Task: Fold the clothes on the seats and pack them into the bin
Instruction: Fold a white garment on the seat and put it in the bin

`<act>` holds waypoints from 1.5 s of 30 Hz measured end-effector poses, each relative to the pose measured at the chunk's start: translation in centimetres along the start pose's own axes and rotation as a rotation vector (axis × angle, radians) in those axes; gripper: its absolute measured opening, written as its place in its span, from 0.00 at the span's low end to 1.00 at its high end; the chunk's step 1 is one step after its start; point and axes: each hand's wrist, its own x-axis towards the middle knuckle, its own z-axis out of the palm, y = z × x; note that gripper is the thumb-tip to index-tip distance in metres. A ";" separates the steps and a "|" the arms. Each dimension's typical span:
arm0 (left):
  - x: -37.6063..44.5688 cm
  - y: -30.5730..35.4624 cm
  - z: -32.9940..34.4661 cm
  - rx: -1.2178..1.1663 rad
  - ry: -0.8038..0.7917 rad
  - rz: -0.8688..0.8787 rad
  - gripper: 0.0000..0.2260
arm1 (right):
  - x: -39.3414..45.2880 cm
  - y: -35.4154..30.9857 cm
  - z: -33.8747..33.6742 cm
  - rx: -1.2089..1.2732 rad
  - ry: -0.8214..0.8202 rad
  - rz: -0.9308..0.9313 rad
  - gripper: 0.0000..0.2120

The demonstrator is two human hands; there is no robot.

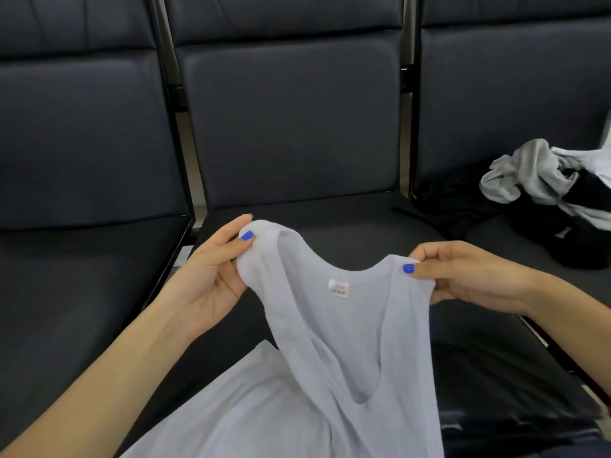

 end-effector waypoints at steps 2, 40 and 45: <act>-0.3 0.2 0.2 -0.066 -0.055 -0.017 0.30 | -0.4 0.1 -0.3 0.014 0.009 -0.056 0.24; -14.3 15.7 6.0 1.479 -0.010 0.597 0.08 | -12.8 -16.5 0.8 -0.502 0.392 -0.325 0.05; -8.1 15.7 6.6 1.420 0.039 0.401 0.14 | -6.2 -17.7 0.3 -0.368 0.414 -0.069 0.02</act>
